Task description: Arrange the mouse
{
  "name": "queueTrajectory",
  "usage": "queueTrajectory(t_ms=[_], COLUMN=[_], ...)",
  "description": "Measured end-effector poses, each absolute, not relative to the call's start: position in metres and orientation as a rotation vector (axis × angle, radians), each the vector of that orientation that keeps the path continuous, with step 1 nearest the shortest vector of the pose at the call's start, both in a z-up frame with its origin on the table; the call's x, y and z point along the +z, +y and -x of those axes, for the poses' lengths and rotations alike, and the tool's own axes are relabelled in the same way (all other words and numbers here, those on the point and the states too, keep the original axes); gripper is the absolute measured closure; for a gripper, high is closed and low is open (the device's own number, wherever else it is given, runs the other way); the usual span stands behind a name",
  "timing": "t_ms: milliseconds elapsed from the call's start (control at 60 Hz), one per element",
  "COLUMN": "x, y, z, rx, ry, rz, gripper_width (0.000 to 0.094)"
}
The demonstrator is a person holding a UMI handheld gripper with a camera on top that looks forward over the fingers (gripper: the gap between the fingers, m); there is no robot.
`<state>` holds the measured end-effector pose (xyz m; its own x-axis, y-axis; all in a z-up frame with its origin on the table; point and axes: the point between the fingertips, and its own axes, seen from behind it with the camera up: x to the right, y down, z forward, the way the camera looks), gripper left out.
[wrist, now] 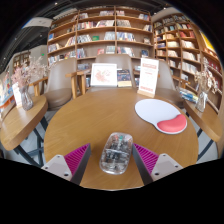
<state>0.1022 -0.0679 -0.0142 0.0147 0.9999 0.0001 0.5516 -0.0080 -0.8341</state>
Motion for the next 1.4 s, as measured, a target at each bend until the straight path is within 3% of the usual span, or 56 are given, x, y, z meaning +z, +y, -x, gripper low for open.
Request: queueTrajectory(t_ms=[400, 483, 500, 517, 633, 733, 867, 1033, 1133, 1400], x=[-0.016, -0.016, -0.016, -0.016, -0.012, 0.014, 0.084, 0.141, 0.129, 0.036], y=[-0.071, -0.069, -0.068, -0.067, -0.067, -0.066, -0.04, 0.046, 0.096, 0.159], z=[-0.088, -0.087, -0.087, -0.086, -0.091, -0.095, -0.074, 0.003, 0.048, 0.105], rx=[0.862, 0.854, 0.85, 0.845, 0.82, 0.878, 0.956, 0.906, 0.864, 0.773], ry=[-1.642, -1.642, -1.638, -1.636, -1.653, -1.64, -1.558, -1.441, -1.42, -1.494], rz=[1.629, 1.636, 1.639, 1.641, 1.651, 1.662, 1.635, 1.56, 1.586, 1.686], gripper_width=[0.0132, 0.0278, 0.0343, 0.049, 0.052, 0.0528, 0.0527, 0.0525, 0.0527, 0.0518])
